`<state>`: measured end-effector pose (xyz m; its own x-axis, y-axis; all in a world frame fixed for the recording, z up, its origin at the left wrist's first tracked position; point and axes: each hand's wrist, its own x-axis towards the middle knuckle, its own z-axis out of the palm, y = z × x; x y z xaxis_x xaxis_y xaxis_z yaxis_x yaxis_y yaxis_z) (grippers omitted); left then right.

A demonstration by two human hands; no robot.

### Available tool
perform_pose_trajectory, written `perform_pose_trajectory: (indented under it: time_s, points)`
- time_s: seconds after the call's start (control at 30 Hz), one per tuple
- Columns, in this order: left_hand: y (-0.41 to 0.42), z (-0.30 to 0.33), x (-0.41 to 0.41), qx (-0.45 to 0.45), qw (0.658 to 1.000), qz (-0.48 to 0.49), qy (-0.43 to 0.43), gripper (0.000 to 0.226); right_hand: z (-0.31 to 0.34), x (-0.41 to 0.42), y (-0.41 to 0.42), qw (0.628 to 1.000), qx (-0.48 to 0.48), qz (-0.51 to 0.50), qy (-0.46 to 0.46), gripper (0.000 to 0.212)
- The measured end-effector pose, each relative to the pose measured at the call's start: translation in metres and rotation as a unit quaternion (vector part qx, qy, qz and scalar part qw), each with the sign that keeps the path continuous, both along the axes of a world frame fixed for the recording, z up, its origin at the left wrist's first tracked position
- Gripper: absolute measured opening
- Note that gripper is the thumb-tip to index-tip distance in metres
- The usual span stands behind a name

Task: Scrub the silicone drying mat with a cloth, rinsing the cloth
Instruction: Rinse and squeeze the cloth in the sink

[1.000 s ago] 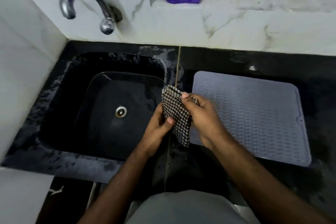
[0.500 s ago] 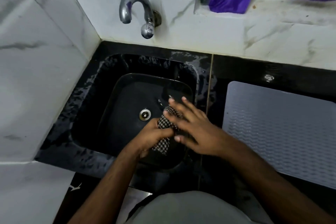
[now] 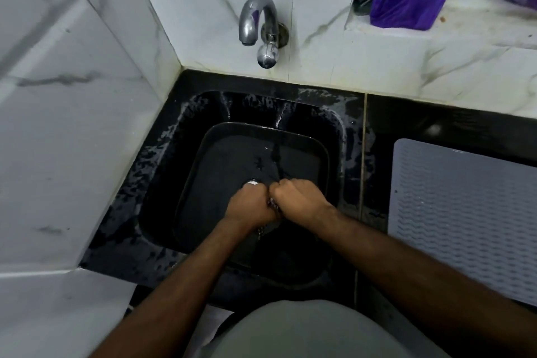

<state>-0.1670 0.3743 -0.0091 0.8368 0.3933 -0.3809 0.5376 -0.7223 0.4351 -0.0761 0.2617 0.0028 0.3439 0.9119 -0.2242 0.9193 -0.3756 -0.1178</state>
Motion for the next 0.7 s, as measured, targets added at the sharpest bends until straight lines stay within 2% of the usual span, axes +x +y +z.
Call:
perform_pose_trajectory:
  time_s: [0.17,0.27,0.43,0.53,0.6,0.67,0.7]
  points:
    - [-0.006,-0.031,0.002,0.084,0.994,-0.07,0.011,0.028,-0.018,0.0,0.0,0.994,-0.045,-0.084,0.061,0.019]
    - [-0.004,-0.041,0.003,0.137,0.981,-0.137,0.004,0.029,-0.027,-0.001,0.002,0.975,-0.047,-0.164,0.145,0.024]
    - [-0.002,-0.045,0.002,0.218,0.954,-0.205,-0.022,0.018,-0.032,0.003,0.003,0.918,-0.075,-0.242,0.305,0.02]
    - [-0.005,-0.048,0.0,0.256,0.938,-0.235,-0.019,0.016,-0.033,0.001,0.0,0.863,-0.094,-0.29,0.403,0.009]
    - [-0.007,-0.051,-0.002,0.248,0.94,-0.235,-0.01,0.015,-0.037,0.0,-0.004,0.833,-0.115,-0.297,0.452,0.004]
    - [-0.008,-0.053,-0.001,0.233,0.948,-0.218,0.006,0.016,-0.04,0.0,-0.007,0.84,-0.108,-0.282,0.452,0.004]
    - [-0.007,-0.055,-0.001,0.222,0.954,-0.2,0.021,0.019,-0.044,0.0,-0.008,0.862,-0.09,-0.257,0.427,0.01]
